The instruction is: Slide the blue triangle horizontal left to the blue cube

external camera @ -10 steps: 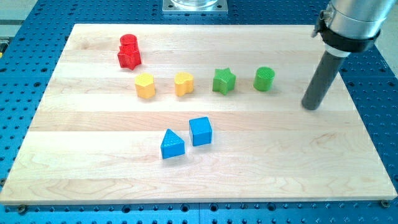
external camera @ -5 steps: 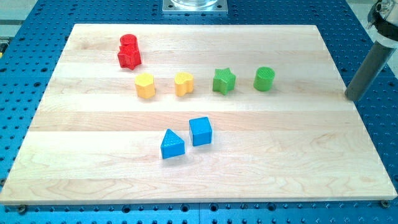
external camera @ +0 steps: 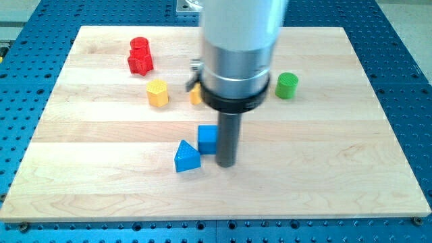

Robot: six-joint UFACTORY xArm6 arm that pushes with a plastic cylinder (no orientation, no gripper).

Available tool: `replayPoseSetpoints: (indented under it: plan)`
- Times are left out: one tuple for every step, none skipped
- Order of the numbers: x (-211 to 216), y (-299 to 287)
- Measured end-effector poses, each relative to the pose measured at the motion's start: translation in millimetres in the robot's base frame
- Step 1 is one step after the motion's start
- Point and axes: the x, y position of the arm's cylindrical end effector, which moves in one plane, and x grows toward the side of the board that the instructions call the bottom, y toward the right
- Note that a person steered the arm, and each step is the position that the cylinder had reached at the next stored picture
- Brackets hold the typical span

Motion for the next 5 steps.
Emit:
replayPoseSetpoints:
  plan:
    - [2.7, -33.1]
    - [5.9, -60.1]
    - [12.2, -84.3]
    - [41.9, -91.2]
    - [62.1, -176.4]
